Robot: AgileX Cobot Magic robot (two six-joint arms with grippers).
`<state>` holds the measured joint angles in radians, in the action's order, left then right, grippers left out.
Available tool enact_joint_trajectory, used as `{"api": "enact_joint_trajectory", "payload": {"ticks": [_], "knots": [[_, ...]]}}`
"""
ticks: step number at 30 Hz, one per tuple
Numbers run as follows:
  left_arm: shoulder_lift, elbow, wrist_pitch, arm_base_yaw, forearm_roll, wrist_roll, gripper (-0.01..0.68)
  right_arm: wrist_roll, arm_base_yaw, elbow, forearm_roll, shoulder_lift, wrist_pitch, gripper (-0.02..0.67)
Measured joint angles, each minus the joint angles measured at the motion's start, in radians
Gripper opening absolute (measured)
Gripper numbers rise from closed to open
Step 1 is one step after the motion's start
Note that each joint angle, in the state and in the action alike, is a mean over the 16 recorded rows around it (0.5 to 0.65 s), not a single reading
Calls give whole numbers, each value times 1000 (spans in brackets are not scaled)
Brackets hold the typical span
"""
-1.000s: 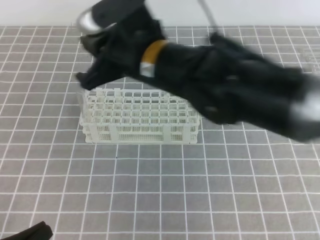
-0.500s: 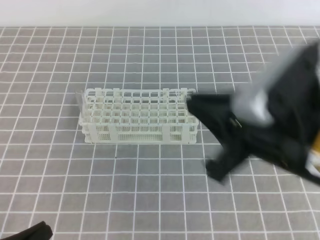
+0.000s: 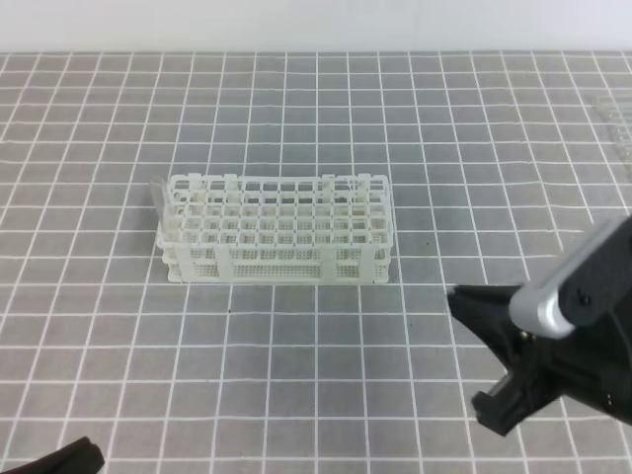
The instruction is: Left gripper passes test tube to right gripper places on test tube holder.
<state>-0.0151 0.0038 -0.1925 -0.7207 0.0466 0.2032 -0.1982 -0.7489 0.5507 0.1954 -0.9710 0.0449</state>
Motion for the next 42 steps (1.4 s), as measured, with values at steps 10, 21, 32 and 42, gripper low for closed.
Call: {"api": "enact_joint_trajectory", "payload": {"ticks": [10, 21, 32, 42], "knots": [[-1, 1, 0, 0, 0, 0, -1, -7, 311, -257, 10, 265, -137, -13], [-1, 1, 0, 0, 0, 0, -1, -57, 616, -512, 10, 747, -171, -13], [-1, 2, 0, 0, 0, 0, -1, -107, 660, -553, -4, 966, -33, -13], [-1, 1, -1, 0, 0, 0, -1, -40, 660, -553, -91, 990, 24, -13]]}}
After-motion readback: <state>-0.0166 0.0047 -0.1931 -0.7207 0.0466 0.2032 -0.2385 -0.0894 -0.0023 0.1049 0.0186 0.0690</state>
